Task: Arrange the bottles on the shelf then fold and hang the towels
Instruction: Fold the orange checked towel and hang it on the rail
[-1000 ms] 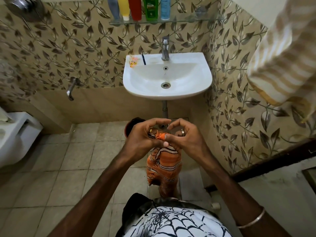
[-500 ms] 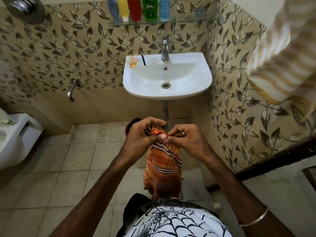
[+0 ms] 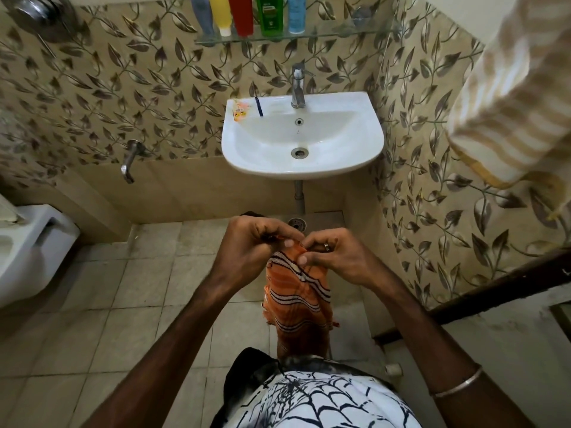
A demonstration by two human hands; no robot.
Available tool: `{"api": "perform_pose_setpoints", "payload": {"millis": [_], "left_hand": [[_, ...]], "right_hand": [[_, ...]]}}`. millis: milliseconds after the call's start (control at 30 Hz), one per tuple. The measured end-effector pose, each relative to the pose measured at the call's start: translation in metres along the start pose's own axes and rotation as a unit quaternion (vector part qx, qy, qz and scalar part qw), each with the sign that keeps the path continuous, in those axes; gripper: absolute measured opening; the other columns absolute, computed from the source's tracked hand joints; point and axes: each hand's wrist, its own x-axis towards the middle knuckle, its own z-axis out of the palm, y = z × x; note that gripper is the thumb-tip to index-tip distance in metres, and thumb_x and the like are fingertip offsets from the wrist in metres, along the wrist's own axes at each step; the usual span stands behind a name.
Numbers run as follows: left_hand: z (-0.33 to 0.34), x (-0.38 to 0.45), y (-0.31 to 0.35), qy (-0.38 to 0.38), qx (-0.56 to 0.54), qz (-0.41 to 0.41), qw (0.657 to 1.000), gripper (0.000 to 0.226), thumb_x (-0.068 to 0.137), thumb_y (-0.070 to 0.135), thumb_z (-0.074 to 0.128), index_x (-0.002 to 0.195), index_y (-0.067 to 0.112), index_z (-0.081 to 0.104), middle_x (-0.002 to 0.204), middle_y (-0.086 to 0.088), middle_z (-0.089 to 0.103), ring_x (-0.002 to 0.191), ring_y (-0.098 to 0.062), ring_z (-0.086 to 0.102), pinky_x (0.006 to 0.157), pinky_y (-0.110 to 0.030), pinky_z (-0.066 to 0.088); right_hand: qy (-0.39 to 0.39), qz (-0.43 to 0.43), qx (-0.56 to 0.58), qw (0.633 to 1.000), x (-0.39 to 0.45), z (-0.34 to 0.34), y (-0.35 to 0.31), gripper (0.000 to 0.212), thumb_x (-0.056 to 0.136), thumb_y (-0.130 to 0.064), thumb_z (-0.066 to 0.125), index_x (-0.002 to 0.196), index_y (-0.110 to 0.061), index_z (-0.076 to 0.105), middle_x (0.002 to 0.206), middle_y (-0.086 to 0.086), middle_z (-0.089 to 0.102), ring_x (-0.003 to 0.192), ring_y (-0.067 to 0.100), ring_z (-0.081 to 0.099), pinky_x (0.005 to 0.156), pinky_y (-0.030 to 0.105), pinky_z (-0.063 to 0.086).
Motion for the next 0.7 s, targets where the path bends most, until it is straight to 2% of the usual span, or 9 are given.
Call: {"api": "perform_pose_setpoints", "payload": {"millis": [67,267,400,567,700], "left_hand": [[-0.001,0.0,0.001,0.001,0.007,0.003,1.0,0.027,0.084,-0.008,0.07,0.098,0.014,0.077,0.094,0.001,0.078,0.088,-0.01,0.075,0.075,-0.027,0.061],[-0.001,0.0,-0.002,0.022,0.019,0.003,1.0,0.025,0.085,-0.006,0.069,0.103,0.01,0.077,0.101,0.001,0.077,0.094,-0.009,0.074,0.077,-0.03,0.062],[-0.001,0.0,0.001,0.027,0.021,0.01,0.999,0.026,0.085,-0.007,0.069,0.102,0.011,0.077,0.101,0.003,0.076,0.095,-0.008,0.073,0.077,-0.031,0.062],[-0.006,0.002,0.004,0.042,-0.005,0.009,0.999,0.027,0.084,-0.009,0.069,0.099,0.011,0.077,0.099,0.0,0.077,0.094,-0.014,0.074,0.076,-0.035,0.062],[-0.01,0.002,0.007,0.049,-0.003,0.008,0.999,0.028,0.083,-0.008,0.071,0.098,0.015,0.077,0.096,0.003,0.078,0.09,-0.013,0.074,0.074,-0.034,0.062]], "right_hand": [[0.015,0.002,-0.011,1.0,0.0,0.0,0.002,0.015,0.082,-0.02,0.081,0.096,-0.015,0.078,0.094,0.005,0.077,0.088,0.021,0.074,0.078,0.04,0.061],[0.006,0.019,-0.015,1.0,-0.001,-0.001,0.006,0.016,0.08,-0.018,0.082,0.095,-0.014,0.078,0.09,0.003,0.078,0.082,0.015,0.075,0.073,0.029,0.059],[0.027,0.013,-0.033,0.999,0.003,0.0,0.007,0.016,0.078,-0.02,0.084,0.092,-0.015,0.078,0.089,0.003,0.078,0.081,0.015,0.075,0.074,0.035,0.062],[0.098,-0.015,-0.049,0.994,0.002,0.004,0.015,0.023,0.071,-0.029,0.087,0.087,-0.015,0.079,0.085,0.003,0.077,0.077,0.018,0.075,0.071,0.045,0.063],[0.097,-0.006,-0.042,0.994,0.003,0.005,0.026,0.019,0.073,-0.019,0.087,0.089,-0.015,0.079,0.089,0.001,0.078,0.082,0.016,0.075,0.074,0.044,0.063]]}}
